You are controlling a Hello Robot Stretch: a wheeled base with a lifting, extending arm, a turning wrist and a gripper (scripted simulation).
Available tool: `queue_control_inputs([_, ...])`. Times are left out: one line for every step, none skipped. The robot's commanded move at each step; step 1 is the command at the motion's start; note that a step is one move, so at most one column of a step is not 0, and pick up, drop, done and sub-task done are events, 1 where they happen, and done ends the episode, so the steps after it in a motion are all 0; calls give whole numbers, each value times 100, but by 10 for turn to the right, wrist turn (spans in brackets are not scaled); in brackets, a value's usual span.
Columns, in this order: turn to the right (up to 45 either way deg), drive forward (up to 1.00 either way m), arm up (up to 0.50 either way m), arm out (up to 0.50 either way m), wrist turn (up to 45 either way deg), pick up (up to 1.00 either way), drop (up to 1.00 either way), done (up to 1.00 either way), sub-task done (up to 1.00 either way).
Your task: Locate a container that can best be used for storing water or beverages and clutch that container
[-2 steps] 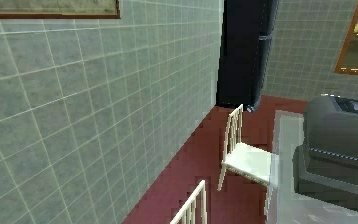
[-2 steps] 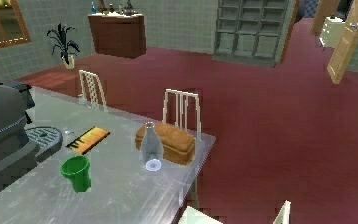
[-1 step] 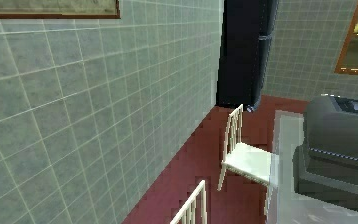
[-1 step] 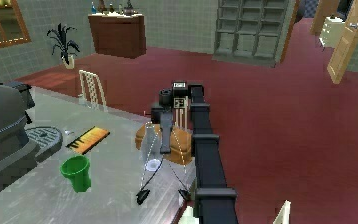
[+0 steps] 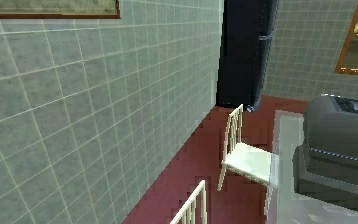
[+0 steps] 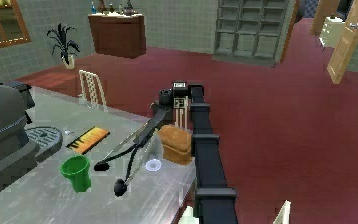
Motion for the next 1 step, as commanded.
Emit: queue_control_inputs([0,0,0,0,450,0,0,0,0])
